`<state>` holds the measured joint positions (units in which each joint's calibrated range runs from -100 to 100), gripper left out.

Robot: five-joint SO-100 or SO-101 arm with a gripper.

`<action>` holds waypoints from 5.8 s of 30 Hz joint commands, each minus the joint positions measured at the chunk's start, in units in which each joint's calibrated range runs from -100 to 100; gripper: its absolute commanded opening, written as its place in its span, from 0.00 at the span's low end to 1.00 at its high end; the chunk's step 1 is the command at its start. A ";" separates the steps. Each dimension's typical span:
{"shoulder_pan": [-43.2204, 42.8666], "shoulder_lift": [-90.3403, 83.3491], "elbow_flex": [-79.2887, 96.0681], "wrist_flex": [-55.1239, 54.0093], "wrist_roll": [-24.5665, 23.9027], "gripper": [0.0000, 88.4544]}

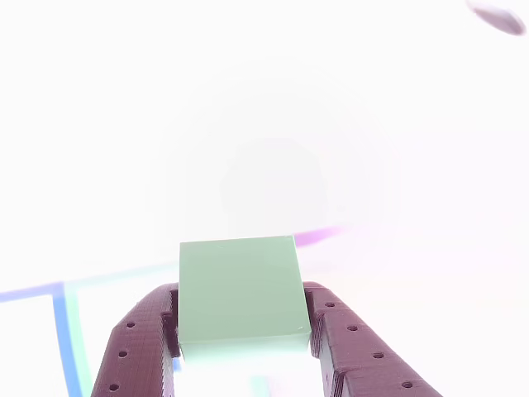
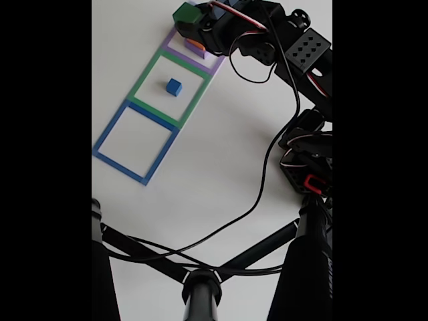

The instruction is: Tower of hanoi

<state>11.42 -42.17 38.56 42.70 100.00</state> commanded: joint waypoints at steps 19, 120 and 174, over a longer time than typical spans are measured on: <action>-20.72 2.08 -51.10 52.93 0.00 0.07; -30.88 29.78 27.72 -75.57 0.00 0.24; -5.76 -13.99 11.81 6.21 0.00 0.22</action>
<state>4.79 -54.41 44.13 59.39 100.00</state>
